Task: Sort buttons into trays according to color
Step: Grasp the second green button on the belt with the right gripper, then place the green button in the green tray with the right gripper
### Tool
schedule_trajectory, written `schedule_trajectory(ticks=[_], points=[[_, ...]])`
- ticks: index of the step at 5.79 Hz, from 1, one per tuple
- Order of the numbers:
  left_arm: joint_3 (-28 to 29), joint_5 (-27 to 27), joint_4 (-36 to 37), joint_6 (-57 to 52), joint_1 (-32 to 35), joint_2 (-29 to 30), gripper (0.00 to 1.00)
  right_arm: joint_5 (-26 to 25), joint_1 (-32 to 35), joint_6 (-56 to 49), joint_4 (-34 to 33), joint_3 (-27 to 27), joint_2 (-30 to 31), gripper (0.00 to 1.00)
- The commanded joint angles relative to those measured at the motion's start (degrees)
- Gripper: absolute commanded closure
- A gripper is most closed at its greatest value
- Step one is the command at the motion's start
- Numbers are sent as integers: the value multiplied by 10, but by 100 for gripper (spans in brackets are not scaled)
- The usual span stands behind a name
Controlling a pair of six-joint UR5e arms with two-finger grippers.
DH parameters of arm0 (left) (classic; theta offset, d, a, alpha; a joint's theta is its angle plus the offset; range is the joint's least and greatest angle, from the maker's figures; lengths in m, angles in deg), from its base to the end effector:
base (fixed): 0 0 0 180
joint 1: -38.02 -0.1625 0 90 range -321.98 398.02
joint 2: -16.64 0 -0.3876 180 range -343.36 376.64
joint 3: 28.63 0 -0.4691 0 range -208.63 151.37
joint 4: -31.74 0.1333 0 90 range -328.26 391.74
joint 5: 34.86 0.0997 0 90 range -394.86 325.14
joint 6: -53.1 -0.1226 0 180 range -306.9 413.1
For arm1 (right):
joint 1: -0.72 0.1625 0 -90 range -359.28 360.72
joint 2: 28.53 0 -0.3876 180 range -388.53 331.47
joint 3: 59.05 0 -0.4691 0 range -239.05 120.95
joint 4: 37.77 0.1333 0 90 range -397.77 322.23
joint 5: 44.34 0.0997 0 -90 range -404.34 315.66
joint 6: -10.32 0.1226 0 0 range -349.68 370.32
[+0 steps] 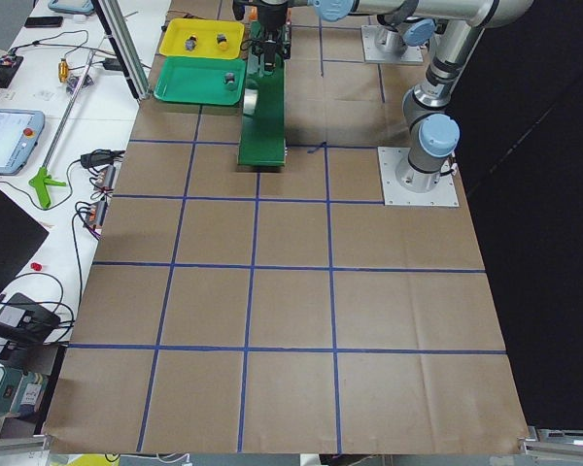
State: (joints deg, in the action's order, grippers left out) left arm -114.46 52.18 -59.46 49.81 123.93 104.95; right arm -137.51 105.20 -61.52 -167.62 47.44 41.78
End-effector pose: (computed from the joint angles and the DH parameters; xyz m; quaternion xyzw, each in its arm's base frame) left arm -0.0990 -0.5731 0.4839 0.0059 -0.9988 0.0422 0.0231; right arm 0.2767 -0.5653 0.1347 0.6828 -0.7294 0.0148 0.0396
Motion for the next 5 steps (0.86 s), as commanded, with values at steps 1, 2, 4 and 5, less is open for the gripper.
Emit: schedule_trajectory(ticks=[1,2,4,5], points=[[13,3,-55,0,-4,-13,1,-45,-22,-8,-1,6,0,78],[15,1,-56,0,-16,-15,1,-45,-41,-25,-1,3,4,91],[19,2,-63,2,-30,-17,1,-44,-72,-96,5,-75,28,91],[21,2,-67,3,-29,-11,1,-37,-71,-107,36,-145,-1,90]])
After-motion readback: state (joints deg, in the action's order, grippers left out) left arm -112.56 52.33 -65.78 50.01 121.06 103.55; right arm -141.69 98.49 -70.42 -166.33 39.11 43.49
